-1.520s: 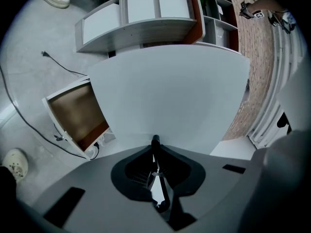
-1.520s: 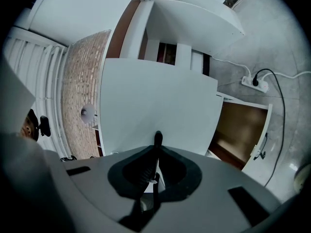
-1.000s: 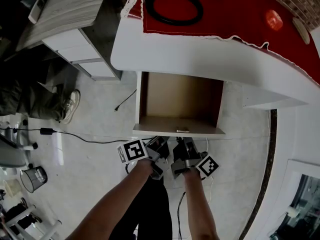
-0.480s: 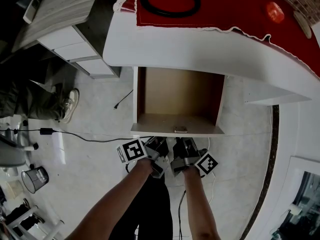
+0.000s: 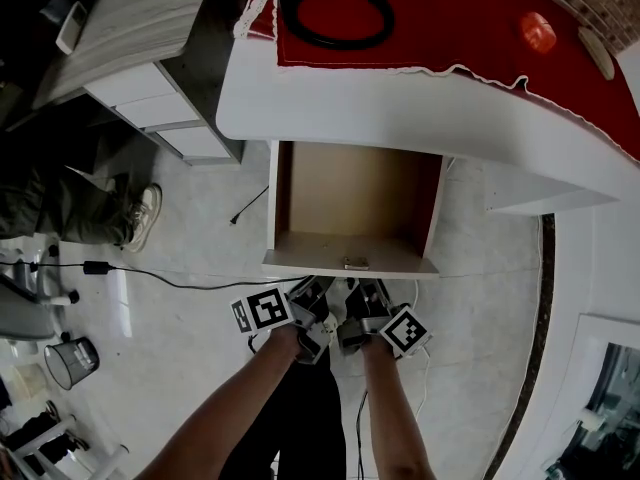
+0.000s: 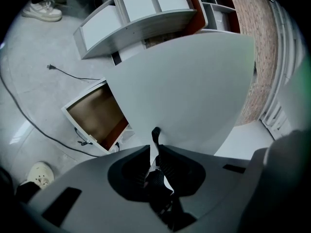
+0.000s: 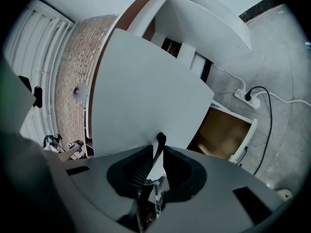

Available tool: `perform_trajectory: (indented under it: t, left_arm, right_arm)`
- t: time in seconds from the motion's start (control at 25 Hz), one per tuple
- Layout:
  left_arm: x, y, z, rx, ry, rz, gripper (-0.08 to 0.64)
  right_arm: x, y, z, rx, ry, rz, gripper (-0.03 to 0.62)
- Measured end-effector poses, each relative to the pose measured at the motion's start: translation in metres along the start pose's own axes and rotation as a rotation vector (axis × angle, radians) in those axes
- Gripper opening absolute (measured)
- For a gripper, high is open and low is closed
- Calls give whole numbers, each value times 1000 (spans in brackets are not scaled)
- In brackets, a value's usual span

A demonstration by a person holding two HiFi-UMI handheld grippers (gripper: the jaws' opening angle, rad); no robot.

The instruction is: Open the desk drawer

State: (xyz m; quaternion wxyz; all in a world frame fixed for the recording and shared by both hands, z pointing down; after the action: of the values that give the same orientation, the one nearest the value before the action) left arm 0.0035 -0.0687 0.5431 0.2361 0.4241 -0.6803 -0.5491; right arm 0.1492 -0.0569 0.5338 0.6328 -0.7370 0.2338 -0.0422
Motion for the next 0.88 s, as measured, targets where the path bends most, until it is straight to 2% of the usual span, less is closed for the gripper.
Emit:
perform_trajectory:
  t: [0.2, 0.48, 0.68, 0.88]
  left_arm:
    - [-9, -3, 15, 41, 41, -49, 40]
    - [-21, -29, 42, 33, 114, -167, 38]
    - [-20, -62, 65, 8, 118, -201, 37]
    - [-14, -117, 89, -27, 145, -320, 25]
  right_arm:
    - [-4, -2, 20, -89, 2, 61, 54]
    - [-13, 20, 55, -126, -5, 95, 52]
    - [-24, 66, 71, -106, 39, 171, 51]
    - [-29, 137, 81, -81, 69, 293, 41]
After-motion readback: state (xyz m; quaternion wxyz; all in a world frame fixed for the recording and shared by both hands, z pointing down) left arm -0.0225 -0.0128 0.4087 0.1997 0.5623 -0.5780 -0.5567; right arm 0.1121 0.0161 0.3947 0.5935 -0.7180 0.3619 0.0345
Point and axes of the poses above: the fingertips, and each gripper's own axes: z backward along the fingers, y to its left, x out of its top, the point moved 6 cm from there along z, backward along the fingers, and after that the axes turned 5 degrees about -z, right-handed, at the moved point
